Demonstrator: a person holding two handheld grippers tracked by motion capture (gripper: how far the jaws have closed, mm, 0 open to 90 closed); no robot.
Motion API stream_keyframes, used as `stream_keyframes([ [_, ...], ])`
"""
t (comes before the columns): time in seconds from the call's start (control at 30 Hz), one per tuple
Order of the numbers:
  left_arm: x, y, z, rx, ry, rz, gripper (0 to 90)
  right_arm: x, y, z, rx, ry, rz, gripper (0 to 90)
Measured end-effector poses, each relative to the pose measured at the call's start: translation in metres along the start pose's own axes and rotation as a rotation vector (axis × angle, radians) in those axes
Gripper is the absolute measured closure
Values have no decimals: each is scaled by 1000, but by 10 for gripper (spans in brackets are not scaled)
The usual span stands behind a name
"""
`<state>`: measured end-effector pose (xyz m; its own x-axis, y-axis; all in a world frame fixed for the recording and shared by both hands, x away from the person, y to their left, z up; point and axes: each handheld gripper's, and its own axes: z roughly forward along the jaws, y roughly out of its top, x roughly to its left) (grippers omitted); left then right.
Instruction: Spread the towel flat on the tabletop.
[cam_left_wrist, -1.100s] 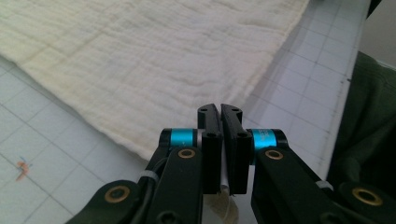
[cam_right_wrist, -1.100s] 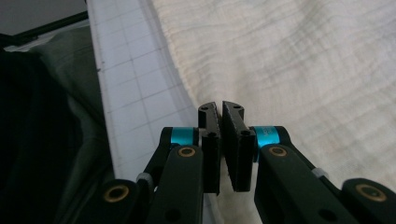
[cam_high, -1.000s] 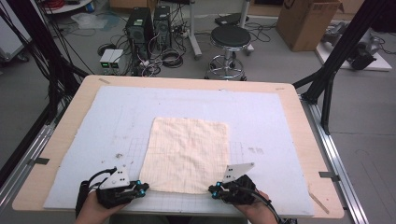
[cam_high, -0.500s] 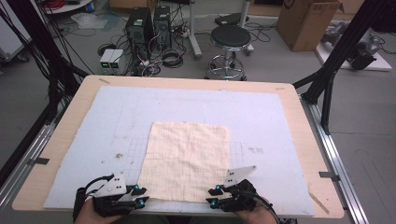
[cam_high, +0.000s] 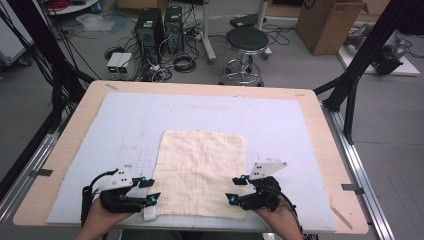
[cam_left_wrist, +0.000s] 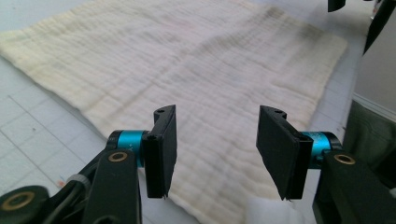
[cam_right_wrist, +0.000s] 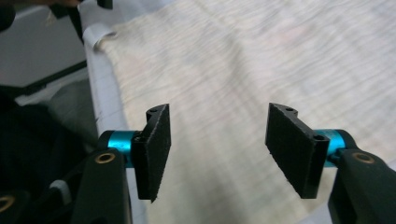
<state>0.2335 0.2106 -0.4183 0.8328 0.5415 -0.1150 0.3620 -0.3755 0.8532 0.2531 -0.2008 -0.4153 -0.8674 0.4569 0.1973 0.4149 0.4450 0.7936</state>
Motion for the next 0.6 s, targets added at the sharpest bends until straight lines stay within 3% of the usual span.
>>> stream_keyframes([
  [0.33, 19, 9, 3, -47, 44, -2, 466, -24, 6, -2, -59, -84, 10, 303],
  [0.43, 24, 13, 3, -66, 64, -23, 471, -30, 10, -3, -64, -103, -10, 284],
  [0.5, 26, 17, 3, -47, 76, -27, 474, -33, 12, -3, -53, -118, -13, 252],
  [0.6, 30, 22, 5, -38, 68, -69, 427, -36, 15, -2, -42, -112, -6, 240],
])
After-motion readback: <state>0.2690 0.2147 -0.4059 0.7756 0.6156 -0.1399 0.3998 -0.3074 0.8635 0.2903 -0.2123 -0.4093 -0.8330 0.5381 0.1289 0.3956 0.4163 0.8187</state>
